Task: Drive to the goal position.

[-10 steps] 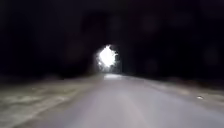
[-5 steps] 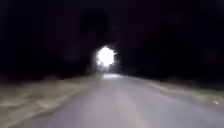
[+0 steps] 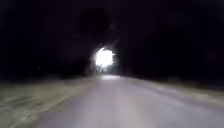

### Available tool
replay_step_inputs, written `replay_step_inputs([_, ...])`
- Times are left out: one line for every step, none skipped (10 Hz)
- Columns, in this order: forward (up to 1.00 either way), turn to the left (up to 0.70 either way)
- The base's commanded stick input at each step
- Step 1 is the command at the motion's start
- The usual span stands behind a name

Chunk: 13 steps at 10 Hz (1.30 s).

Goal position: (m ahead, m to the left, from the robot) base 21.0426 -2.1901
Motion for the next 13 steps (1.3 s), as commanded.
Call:
replay_step_inputs([1.00, 0.00])
replay_step_inputs([1.00, 0.00])
replay_step_inputs([1.00, 0.00])
replay_step_inputs([1.00, 0.00])
replay_step_inputs([1.00, 0.00])
replay_step_inputs([1.00, 0.00])
replay_step_inputs([1.00, 0.00])
replay_step_inputs([1.00, 0.00])
replay_step_inputs([1.00, 0.00])
replay_step_inputs([1.00, 0.00])
replay_step_inputs([1.00, 0.00])
replay_step_inputs([1.00, 0.00])
replay_step_inputs([1.00, 0.00])
